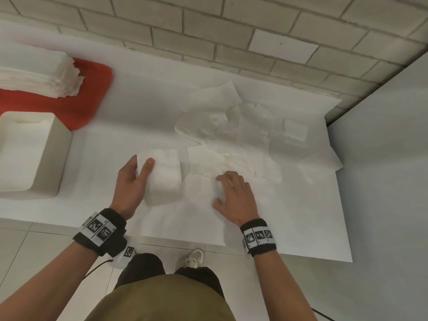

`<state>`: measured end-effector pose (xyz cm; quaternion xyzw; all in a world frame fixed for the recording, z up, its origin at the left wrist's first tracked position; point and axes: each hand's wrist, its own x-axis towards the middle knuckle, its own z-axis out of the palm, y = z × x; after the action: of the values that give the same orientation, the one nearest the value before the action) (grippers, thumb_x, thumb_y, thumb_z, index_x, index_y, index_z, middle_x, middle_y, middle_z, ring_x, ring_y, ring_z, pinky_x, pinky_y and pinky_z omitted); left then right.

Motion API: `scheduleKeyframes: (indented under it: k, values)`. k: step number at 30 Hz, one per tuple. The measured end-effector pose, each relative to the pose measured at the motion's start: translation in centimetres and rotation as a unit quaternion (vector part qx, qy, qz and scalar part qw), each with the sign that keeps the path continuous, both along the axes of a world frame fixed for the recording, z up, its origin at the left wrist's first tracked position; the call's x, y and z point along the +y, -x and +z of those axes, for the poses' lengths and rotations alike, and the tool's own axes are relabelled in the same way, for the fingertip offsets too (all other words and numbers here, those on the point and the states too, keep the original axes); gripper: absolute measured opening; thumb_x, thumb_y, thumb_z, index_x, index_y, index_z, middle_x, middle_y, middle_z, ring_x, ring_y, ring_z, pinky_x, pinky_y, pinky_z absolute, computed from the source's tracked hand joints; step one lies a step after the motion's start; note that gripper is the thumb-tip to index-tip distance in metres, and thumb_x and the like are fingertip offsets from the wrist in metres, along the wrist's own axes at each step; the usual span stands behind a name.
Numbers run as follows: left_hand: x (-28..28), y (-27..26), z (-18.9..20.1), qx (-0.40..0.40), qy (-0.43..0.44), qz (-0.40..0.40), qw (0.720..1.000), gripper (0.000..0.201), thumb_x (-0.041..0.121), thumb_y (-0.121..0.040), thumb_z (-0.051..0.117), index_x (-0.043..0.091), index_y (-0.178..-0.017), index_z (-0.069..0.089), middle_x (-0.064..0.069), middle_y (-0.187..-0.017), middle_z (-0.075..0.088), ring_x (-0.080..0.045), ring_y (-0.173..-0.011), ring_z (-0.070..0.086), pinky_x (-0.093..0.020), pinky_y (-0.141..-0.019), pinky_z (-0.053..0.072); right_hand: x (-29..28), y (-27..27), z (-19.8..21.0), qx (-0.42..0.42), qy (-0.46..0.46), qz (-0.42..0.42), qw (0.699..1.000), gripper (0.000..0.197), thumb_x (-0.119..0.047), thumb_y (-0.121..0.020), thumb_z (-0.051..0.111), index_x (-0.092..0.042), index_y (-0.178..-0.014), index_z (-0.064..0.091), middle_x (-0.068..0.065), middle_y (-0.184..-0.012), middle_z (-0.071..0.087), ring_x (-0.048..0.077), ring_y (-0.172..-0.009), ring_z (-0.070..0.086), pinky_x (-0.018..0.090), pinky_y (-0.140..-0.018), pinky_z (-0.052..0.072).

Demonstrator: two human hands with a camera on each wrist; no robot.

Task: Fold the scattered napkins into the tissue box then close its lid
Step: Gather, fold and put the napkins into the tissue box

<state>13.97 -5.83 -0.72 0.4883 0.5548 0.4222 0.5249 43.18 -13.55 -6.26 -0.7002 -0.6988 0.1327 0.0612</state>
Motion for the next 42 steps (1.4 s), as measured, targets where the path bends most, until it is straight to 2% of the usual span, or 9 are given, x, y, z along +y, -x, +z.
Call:
scheduleKeyframes:
  k: [5,10,14,17,23,29,32,36,42]
  values:
    - [0.5,-0.8,-0.2,0.03,-0.016,0.0,0.999,0.025,0.046,-0.097,0.07,0.028,-0.105,0.055,-0.01,-0.115,0.073,-0.033,-0.101,0.073,-0.052,-0.075,0.062,2.6,-1.1,0.3,0.011,-0.061,-0.003,0.998,0.007,-0.015,-0.09,0.069,-0.015,-0.097,0.07,-0.002,-0.114,0.064,0.025,-0.105,0.061,0.04,-0.087,0.051]
    - [0.8,-0.4,-0.3,0.021,-0.088,-0.017,0.996,0.048,0.01,-0.105,0.066,0.041,-0.132,0.042,-0.01,-0.133,0.062,-0.029,-0.103,0.073,-0.048,-0.078,0.062,3.2,-1.7,7.6,0.342,-0.111,-0.106,0.927,0.011,-0.011,-0.098,0.074,-0.017,-0.096,0.065,-0.007,-0.096,0.073,0.012,-0.093,0.07,0.026,-0.089,0.056]
    - [1.3,-1.3,0.0,0.105,-0.143,-0.052,0.983,0.03,-0.002,-0.107,0.053,0.022,-0.113,0.071,0.007,-0.119,0.073,-0.014,-0.114,0.068,-0.034,-0.103,0.05,3.9,-1.1,12.9,0.491,-0.125,-0.129,0.853,0.011,-0.008,-0.105,0.065,-0.016,-0.108,0.058,0.011,-0.09,0.071,0.017,-0.081,0.066,0.03,-0.077,0.054]
    - [1.4,-2.9,1.5,0.076,-0.095,-0.06,0.991,0.04,-0.001,-0.108,0.047,0.022,-0.104,0.079,0.011,-0.114,0.078,-0.013,-0.108,0.069,-0.027,-0.103,0.046,4.7,-0.4,14.1,0.538,-0.125,-0.111,0.826,0.015,-0.009,-0.11,0.06,-0.012,-0.124,0.056,-0.002,-0.092,0.069,0.009,-0.084,0.065,0.023,-0.075,0.051]
    - [3.1,-6.0,0.9,-0.064,0.117,-0.116,0.984,0.075,0.084,-0.096,0.041,0.025,-0.117,0.081,-0.006,-0.124,0.079,-0.029,-0.119,0.073,-0.056,-0.112,0.05,8.3,1.5,8.1,0.407,-0.058,-0.106,0.905,0.006,-0.026,-0.112,0.057,-0.021,-0.114,0.059,-0.007,-0.1,0.063,0.006,-0.084,0.063,0.035,-0.077,0.051]
    - [4.1,-6.5,1.1,0.033,0.032,-0.145,0.988,0.04,0.056,-0.099,0.069,0.02,-0.113,0.08,0.002,-0.106,0.083,-0.02,-0.099,0.08,-0.054,-0.095,0.061,9.2,4.0,6.3,0.378,-0.048,-0.093,0.92,0.015,-0.03,-0.109,0.064,-0.019,-0.12,0.064,-0.01,-0.085,0.066,0.004,-0.071,0.061,0.022,-0.069,0.047]
    - [4.6,-4.7,0.9,0.058,0.002,-0.089,0.994,0.03,0.047,-0.101,0.072,0.018,-0.104,0.079,0.001,-0.098,0.083,-0.019,-0.09,0.079,-0.046,-0.081,0.064,7.9,3.7,7.7,0.404,-0.069,-0.12,0.904,0.017,-0.03,-0.108,0.065,-0.021,-0.123,0.063,-0.008,-0.105,0.074,0.007,-0.085,0.072,0.026,-0.079,0.059]
    - [4.8,-0.9,1.6,0.041,-0.007,-0.01,0.999,0.032,0.046,-0.098,0.076,0.014,-0.099,0.08,-0.001,-0.094,0.083,-0.019,-0.085,0.08,-0.036,-0.074,0.062,2.7,2.0,8.4,0.24,0.032,-0.011,0.97,0.028,-0.044,-0.094,0.077,-0.034,-0.112,0.058,-0.015,-0.113,0.06,0.005,-0.098,0.061,0.028,-0.086,0.054]
    - [3.3,2.5,2.0,0.042,0.008,0.005,0.999,0.035,0.047,-0.095,0.079,0.012,-0.097,0.081,-0.005,-0.094,0.083,-0.027,-0.086,0.08,-0.046,-0.077,0.063,-3.0,2.3,3.9,0.083,0.111,0.104,0.985,0.063,-0.068,-0.092,0.065,-0.056,-0.149,0.041,-0.014,-0.155,0.032,0.011,-0.125,0.046,0.036,-0.102,0.044]
